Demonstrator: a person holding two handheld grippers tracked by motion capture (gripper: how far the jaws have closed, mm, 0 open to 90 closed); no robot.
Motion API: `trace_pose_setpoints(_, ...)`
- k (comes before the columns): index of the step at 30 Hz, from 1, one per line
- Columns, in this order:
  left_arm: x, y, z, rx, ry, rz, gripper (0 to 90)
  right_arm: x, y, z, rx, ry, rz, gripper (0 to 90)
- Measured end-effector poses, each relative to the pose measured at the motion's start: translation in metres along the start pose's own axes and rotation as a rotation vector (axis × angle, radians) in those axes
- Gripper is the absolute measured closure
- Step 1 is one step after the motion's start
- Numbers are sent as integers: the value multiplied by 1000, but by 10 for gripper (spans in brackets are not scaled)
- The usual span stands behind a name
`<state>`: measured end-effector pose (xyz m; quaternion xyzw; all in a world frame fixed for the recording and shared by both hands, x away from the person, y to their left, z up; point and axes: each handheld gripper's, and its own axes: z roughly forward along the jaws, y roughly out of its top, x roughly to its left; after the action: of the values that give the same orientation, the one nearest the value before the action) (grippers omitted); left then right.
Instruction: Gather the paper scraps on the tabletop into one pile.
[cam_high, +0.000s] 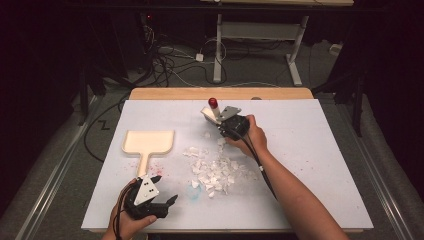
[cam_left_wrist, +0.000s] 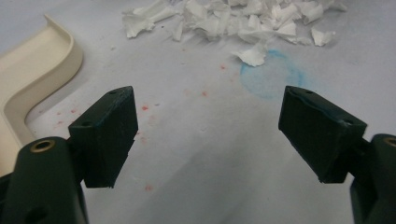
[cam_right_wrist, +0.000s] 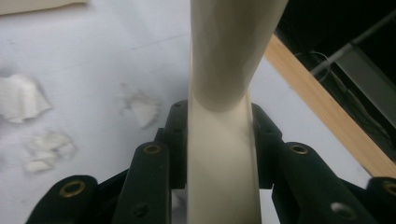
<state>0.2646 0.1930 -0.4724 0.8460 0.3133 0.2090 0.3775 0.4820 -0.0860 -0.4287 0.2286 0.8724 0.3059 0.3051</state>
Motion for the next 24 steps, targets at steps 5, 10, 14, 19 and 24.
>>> trace_pose_setpoints(5, 0, -1, -4, -1, 22, 12, 189, 18, 2, 2, -9, 103, -112, 681)
trace_pose_setpoints(10, 4, -2, -12, -33, 36, -20, 189, 24, -14, -19, -78, 231, -215, 680)
trace_pose_setpoints(14, 0, 1, -12, -35, 37, -6, 189, 31, -28, -35, -104, 317, -270, 680)
trace_pose_setpoints(19, -3, 2, -10, -28, 31, 6, 189, 39, -40, -53, -138, 371, -300, 679)
trace_pose_setpoints(24, -4, 2, -10, -30, 27, 4, 189, 44, -51, -78, -159, 383, -338, 680)
